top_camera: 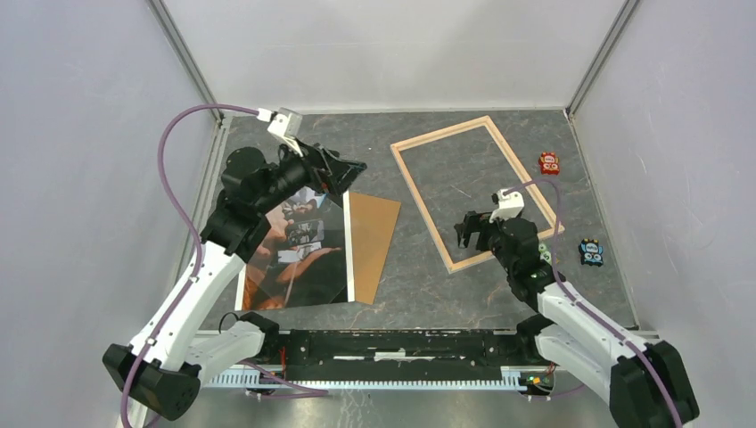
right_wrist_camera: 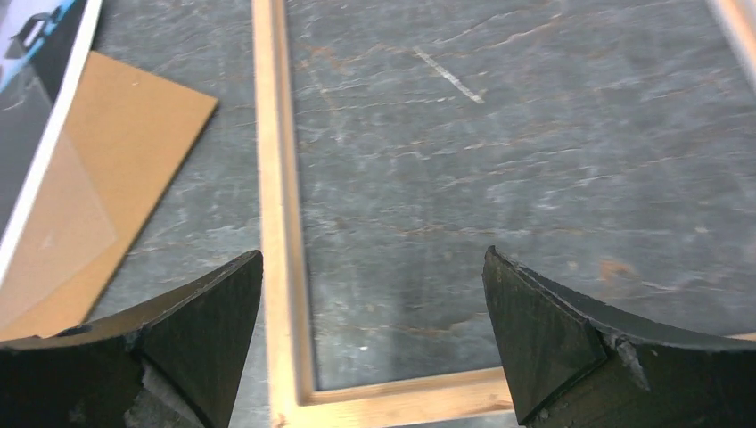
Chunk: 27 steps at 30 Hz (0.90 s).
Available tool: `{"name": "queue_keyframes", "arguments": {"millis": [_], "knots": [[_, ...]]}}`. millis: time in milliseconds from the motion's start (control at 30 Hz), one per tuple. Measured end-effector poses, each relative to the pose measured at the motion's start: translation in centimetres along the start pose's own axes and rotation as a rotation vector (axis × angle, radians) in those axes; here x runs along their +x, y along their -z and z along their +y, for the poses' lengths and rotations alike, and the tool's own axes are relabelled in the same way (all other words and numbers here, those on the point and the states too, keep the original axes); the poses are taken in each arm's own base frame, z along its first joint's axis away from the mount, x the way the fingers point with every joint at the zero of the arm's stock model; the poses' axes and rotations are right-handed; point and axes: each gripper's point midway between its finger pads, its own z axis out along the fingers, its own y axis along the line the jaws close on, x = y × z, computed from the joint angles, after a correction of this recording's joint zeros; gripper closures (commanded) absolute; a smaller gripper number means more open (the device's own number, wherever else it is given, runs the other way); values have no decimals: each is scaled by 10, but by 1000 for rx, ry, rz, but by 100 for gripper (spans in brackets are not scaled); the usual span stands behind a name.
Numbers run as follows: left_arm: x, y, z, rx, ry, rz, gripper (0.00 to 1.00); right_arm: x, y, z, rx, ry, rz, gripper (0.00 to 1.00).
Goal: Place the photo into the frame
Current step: Pick up the photo frame item at the center of the board.
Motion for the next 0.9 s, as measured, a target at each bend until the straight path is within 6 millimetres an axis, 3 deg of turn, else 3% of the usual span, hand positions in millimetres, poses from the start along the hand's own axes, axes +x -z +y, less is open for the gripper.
{"name": "queue_keyframes", "arguments": {"millis": [133,333,600,800,900], "knots": [[18,-3,0,-15,22,62,0,11,-6,31,-72,-69,39,2],[11,10,20,-162,13,21,0,32,-6,104,-236,-292,110,2],[-11,30,29,-263,-11,-69,0,86,28,227,-403,-542,317,2],[-14,37,31,-287,-20,-84,0,93,50,305,-479,-691,362,7],[-17,41,30,-295,-22,-97,0,104,55,332,-499,-764,393,9]]}}
